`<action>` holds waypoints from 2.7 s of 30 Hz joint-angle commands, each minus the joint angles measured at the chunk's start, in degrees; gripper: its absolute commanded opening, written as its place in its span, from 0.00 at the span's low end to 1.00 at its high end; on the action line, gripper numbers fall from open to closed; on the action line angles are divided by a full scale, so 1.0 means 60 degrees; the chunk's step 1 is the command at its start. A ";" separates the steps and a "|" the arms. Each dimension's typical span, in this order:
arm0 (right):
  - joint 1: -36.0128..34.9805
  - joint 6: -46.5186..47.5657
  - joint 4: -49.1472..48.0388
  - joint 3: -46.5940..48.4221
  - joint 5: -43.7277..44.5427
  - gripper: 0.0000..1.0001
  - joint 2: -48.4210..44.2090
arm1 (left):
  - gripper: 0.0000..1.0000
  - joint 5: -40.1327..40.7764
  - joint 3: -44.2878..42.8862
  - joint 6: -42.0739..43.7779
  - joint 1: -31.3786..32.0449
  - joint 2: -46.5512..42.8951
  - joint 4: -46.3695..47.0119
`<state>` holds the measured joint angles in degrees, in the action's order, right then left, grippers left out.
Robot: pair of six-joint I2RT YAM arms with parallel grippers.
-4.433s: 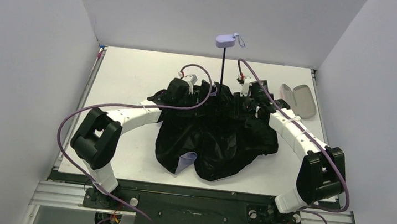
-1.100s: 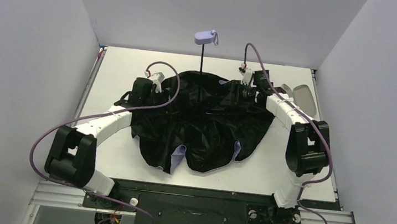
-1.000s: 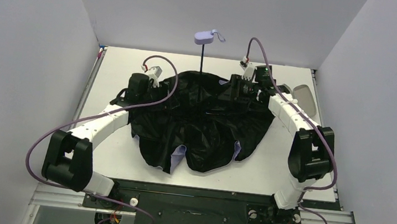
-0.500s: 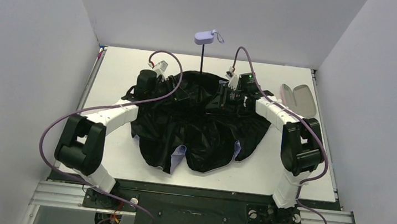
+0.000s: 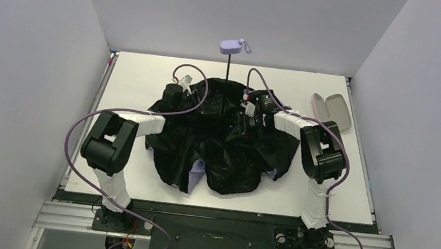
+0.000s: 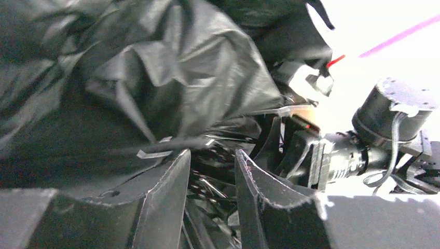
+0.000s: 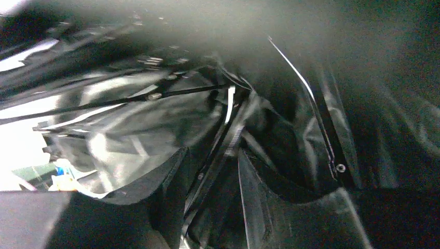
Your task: Open the umbrella
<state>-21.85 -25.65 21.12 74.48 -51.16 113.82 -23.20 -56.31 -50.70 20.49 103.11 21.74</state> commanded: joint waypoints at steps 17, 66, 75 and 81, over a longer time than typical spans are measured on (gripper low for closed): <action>0.1006 0.3777 0.4247 0.0385 0.1340 0.49 0.1247 | 0.67 -0.0039 -0.0849 0.0038 -0.1521 0.2452 0.0029; 0.1257 0.0382 0.0339 0.2007 0.2816 0.27 0.1026 | 0.49 -0.2537 -0.1348 0.4021 -0.0916 0.1446 -0.5895; 0.1594 0.1733 0.1066 0.2258 0.3556 0.34 0.1561 | 0.61 -0.1227 -0.1293 0.4529 -0.1515 0.1858 -0.6163; 0.1663 0.1599 0.0715 0.2486 0.1825 0.45 0.0201 | 0.77 -0.2492 -0.0721 0.4427 -0.1835 0.0314 -0.4161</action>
<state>-12.69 -17.45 26.85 87.44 -34.96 122.39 -40.25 -64.34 -27.18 11.14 110.78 -10.24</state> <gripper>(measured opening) 0.428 0.728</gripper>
